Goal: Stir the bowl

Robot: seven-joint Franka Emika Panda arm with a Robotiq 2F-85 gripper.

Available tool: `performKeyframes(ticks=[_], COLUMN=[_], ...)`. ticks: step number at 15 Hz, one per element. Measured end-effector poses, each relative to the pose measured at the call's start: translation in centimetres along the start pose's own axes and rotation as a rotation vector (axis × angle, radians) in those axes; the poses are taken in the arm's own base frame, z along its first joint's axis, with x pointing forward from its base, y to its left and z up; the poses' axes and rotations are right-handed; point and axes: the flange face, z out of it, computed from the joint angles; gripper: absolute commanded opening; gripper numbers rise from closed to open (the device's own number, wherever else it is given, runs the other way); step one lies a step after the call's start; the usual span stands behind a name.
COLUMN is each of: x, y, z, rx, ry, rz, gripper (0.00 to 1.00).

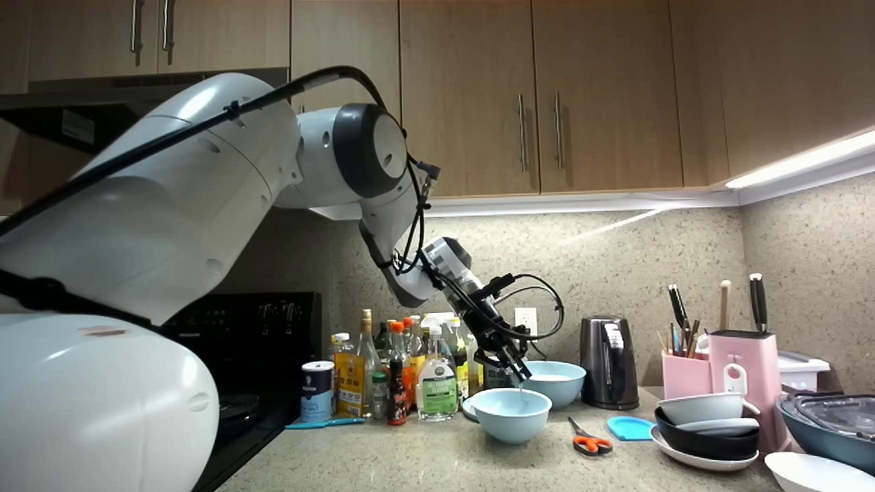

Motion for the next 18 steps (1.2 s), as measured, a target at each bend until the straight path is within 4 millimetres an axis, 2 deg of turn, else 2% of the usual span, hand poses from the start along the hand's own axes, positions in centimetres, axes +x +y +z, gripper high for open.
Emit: performKeyframes(ticks=[4,8,10,15,18], x=[-1.7,-1.2,-0.2,2.5,3.4], y=[0.9,0.6,-0.5,-3.8,-4.2], z=[2.3,3.6,3.1,-0.3,-1.9], rx=[0.031,0.059,0.058,0.028,0.001], ry=[0.02,0.059,0.086,0.159,0.179], rz=[0.031,0.031,0.012,-0.05,-0.059], gripper=[0.04,0.04,0.04,0.04,0.04])
